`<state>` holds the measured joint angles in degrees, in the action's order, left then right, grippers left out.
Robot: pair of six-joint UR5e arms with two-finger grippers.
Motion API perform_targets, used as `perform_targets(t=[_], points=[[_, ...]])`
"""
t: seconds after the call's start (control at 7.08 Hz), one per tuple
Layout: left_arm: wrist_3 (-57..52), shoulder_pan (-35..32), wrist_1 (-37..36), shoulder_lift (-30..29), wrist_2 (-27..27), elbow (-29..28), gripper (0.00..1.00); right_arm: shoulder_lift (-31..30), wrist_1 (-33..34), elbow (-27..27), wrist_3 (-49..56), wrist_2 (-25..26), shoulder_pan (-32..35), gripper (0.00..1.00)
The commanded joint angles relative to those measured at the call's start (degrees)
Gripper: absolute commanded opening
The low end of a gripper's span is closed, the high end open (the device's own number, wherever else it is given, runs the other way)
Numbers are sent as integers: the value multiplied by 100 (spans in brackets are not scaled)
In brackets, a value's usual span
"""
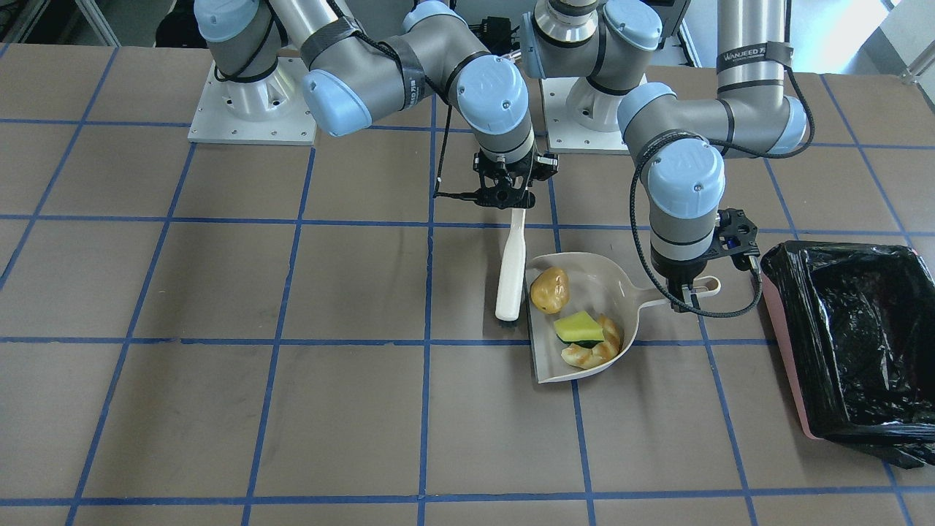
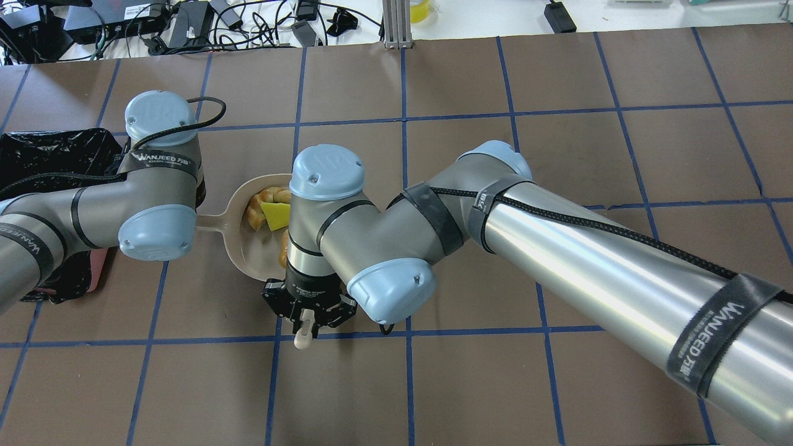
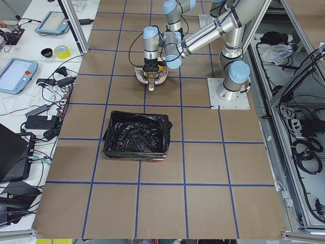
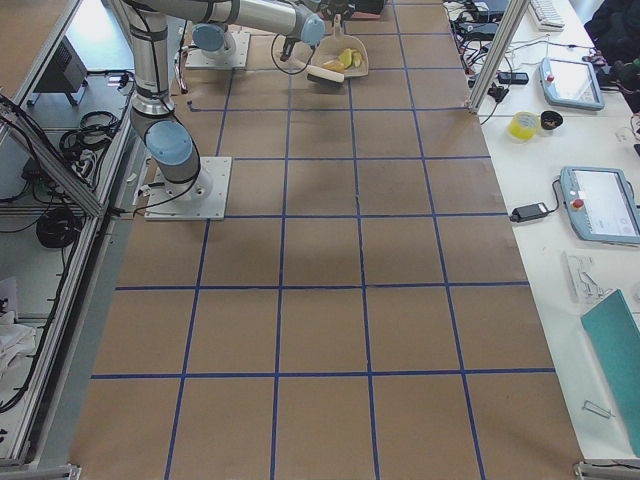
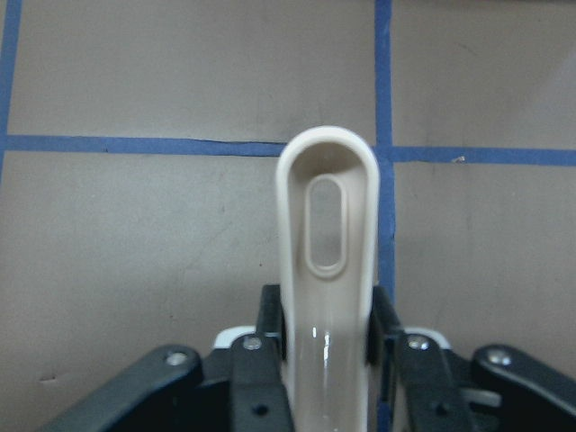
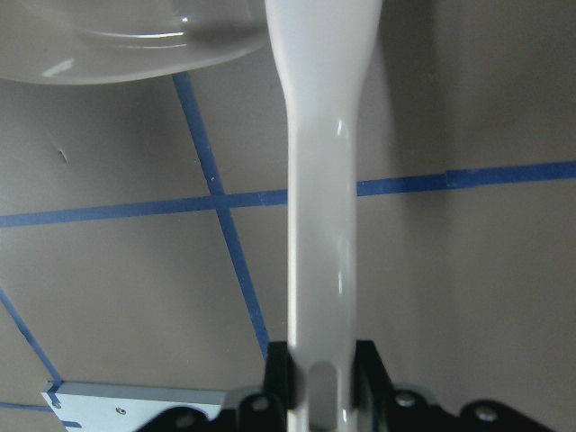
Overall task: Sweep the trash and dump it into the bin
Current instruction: 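Sweep the potato toy into the dustpan while the left gripper holds it steady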
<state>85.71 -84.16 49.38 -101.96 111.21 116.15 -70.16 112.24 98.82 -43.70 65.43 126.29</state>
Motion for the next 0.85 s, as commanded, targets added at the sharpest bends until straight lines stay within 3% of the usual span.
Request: perform_targets(t=[0.0,0.14,0.28,0.42,0.71], points=[[25,-39,19,-25,15,-13,0,63,105,-90,20,-13,27,0],[16,-40,36,-25,-11,-13,0,142,367,-108,142,-39,27,0],[16,-40,132,-34,-47,-13,0,238,587,-134,299,-518,19,0],[16,-40,159,-34,-64,-13,0,283,598,-248,440,-592,-8,0],[16,-40,360,-34,-310,-144,0,275,388,-345,494,-279,-8,0]])
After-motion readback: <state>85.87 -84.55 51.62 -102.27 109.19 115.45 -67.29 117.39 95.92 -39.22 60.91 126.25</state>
